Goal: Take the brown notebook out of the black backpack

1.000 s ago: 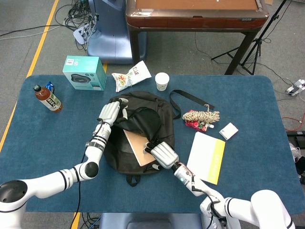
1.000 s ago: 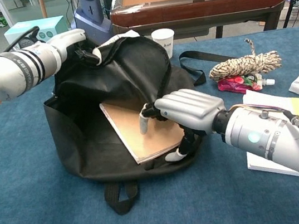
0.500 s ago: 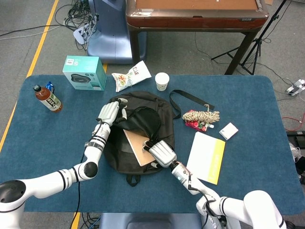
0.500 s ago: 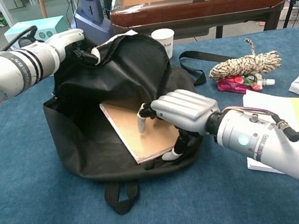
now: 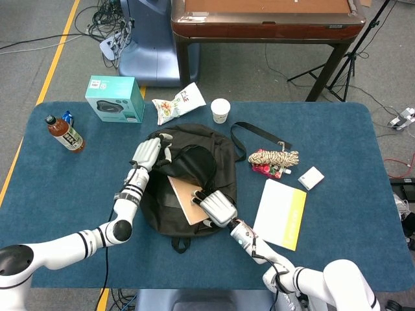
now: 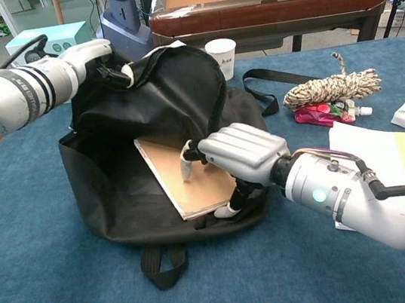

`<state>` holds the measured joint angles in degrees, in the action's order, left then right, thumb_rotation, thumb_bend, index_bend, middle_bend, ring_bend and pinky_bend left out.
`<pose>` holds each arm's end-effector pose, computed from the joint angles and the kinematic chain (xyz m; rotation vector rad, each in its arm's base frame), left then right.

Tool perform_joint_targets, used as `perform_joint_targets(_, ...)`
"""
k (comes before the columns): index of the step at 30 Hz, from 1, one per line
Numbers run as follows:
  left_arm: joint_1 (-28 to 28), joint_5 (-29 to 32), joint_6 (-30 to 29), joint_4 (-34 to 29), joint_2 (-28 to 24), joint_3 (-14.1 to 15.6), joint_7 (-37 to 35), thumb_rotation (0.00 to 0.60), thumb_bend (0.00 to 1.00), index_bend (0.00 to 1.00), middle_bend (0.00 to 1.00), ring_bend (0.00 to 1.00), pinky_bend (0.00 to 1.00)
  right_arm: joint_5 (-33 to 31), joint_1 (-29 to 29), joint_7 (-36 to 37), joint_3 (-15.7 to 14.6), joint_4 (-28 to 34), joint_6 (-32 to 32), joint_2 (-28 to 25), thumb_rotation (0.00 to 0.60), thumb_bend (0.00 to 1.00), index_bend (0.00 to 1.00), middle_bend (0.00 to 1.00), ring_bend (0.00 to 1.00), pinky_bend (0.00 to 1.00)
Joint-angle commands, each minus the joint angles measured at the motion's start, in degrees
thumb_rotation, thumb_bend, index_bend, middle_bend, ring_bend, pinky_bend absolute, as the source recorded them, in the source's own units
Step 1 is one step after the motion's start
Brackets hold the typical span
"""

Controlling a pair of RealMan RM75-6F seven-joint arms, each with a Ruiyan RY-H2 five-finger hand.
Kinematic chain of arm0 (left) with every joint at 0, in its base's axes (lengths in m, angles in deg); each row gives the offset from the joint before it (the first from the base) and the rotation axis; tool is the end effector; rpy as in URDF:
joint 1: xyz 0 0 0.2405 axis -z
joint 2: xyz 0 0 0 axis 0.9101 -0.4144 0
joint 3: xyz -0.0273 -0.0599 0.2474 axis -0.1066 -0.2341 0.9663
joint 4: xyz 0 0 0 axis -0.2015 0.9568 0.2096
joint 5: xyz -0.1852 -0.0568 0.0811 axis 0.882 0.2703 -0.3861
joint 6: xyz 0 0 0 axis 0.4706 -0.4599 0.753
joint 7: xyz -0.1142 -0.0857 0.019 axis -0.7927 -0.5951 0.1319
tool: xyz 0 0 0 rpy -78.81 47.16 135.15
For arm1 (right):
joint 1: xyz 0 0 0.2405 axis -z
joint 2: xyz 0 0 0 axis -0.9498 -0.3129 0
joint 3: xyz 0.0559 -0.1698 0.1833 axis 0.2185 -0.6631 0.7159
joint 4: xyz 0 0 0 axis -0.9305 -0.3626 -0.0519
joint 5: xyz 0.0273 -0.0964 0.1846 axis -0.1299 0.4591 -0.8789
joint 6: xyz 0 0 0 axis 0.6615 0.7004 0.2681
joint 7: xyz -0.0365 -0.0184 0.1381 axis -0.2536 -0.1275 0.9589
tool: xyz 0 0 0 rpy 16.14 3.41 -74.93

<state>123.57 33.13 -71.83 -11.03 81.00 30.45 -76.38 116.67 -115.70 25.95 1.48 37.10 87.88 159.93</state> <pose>-0.0888 0.4441 -0.0131 -1.4662 -1.3937 -1.0961 -0.1128 -0.3092 -0.1381 2.1012 -0.7364 1.1150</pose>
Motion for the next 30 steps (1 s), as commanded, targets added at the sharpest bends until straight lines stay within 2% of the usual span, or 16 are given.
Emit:
perform_joint_targets(1,0.0,0.1,0.0,0.1,-0.1,-0.1,-0.1,0.6,0.71,0.8,0.22,0.09,0.05,0.9,-0.2,0.7,-0.4,-1.5,1.2,0.8,0.6,0.21,0.34,0.21,0.14,0.27)
perform_joint_targets(12,-0.1,0.7,0.2,0.2,-0.1,-0.1,-0.5,0.6,0.71,0.8,0.22,0.09,0.05,4.5,-0.8,3.3,-1.9,-9.0,6.6,4.0,0.6,0.41,0.34,0.24,0.14,0.27)
perform_joint_targets(23,0.1,1.0,0.6,0.7,-0.1,-0.3,-1.0,0.6,0.71,0.8,0.22,0.09,0.05,5.4,-1.0,3.1,-0.8,-14.5,12.1,6.6,0.6,0.55,0.34,0.27,0.17,0.27)
perform_joint_targets(25,0.2,1.0,0.7,0.9,-0.1,-0.4,-1.1,0.6,0.71,0.8,0.22,0.09,0.05,5.0,-0.9,3.2,-0.3,-15.2,13.0,7.3,0.6,0.57,0.37,0.28,0.17,0.27)
perform_joint_targets(30,0.5,1.4,0.7,1.3,-0.1,-0.8,-1.2,0.6,0.71,0.8,0.22,0.09,0.05,4.4,-0.5,4.0,0.3,-15.6,14.0,7.6,0.6,0.63,0.55,0.33,0.18,0.27)
